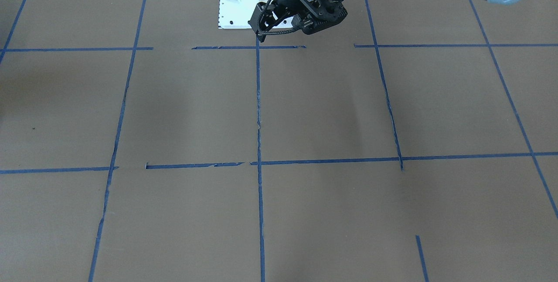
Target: Left arm hands cup to right arm to dump lemon
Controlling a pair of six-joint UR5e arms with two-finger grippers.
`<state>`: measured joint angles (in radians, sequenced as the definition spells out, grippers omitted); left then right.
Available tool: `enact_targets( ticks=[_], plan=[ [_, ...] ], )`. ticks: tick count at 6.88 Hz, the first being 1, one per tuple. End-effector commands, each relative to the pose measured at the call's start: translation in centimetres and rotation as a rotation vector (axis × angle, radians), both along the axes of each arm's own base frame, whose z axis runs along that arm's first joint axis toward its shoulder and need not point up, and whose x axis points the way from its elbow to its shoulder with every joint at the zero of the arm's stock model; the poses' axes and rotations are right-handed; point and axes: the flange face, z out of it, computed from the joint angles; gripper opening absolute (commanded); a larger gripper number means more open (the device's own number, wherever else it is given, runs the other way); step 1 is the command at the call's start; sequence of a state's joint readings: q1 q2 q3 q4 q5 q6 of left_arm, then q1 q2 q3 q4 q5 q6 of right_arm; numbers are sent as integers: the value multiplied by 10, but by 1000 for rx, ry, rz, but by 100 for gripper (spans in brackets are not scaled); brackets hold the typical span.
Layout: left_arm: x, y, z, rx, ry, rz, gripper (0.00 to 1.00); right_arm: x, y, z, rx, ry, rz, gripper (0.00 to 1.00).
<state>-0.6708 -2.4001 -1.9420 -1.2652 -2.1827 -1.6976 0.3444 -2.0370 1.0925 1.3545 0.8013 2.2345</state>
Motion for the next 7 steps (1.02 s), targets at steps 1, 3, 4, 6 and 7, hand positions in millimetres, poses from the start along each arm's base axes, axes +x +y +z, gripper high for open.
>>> enact_targets(
  ticks=[1, 3, 4, 6, 7],
  plan=[
    [0, -2, 2, 7, -9, -12, 100, -7, -4, -2, -12, -121, -6, 1],
    [1, -2, 2, 17, -16, -24, 100, 19, 3, 13, -71, -223, -2, 1],
    [0, -3, 1, 27, -22, -39, 100, 18, 4, 14, -69, -250, -20, 2],
    [-1, -1, 0, 29, -22, -41, 100, 15, 2, 14, -93, -330, -36, 2],
    [-2, -2, 0, 34, -24, -48, 100, 15, 2, 14, -109, -370, -48, 2]
  ],
)
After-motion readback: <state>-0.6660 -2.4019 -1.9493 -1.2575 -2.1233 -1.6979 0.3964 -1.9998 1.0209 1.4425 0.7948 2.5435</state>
